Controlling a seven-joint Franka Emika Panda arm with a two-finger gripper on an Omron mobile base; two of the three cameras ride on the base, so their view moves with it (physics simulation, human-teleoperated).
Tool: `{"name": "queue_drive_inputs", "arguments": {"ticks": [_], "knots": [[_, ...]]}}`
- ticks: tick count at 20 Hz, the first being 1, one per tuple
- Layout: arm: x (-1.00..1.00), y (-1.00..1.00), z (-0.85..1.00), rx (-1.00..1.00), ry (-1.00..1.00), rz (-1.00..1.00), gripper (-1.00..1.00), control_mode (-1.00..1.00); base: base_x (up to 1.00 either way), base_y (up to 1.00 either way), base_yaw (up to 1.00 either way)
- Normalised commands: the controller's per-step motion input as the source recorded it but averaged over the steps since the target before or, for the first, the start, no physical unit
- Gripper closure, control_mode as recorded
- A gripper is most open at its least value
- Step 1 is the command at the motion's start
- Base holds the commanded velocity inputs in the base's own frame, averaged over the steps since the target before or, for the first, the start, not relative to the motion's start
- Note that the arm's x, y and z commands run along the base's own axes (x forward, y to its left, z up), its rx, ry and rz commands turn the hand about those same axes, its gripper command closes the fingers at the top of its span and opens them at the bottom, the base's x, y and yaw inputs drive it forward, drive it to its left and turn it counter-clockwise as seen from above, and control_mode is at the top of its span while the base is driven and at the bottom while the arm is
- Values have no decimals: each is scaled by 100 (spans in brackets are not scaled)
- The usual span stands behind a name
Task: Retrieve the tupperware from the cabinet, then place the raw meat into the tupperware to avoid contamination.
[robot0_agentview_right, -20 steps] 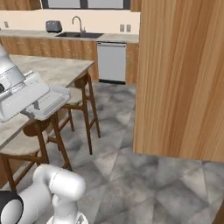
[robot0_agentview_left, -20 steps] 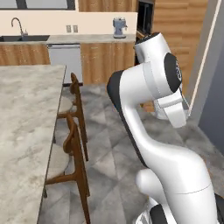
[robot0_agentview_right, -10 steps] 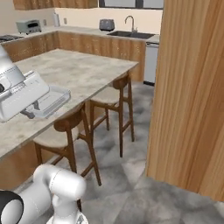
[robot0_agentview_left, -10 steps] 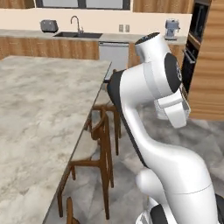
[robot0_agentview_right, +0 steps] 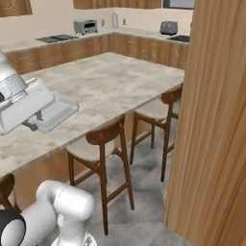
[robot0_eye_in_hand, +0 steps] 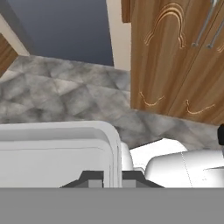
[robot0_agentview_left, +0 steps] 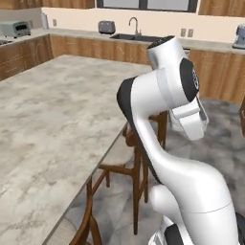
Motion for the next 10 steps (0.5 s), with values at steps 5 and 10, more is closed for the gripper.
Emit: {"name": "queue_drive_inputs", "arguments": {"ticks": [5, 10], "knots": [[0, 0, 0, 0, 0, 0, 100, 100, 13, 14, 45], [0, 0, 0, 0, 0, 0, 100, 100, 13, 13, 45]]}}
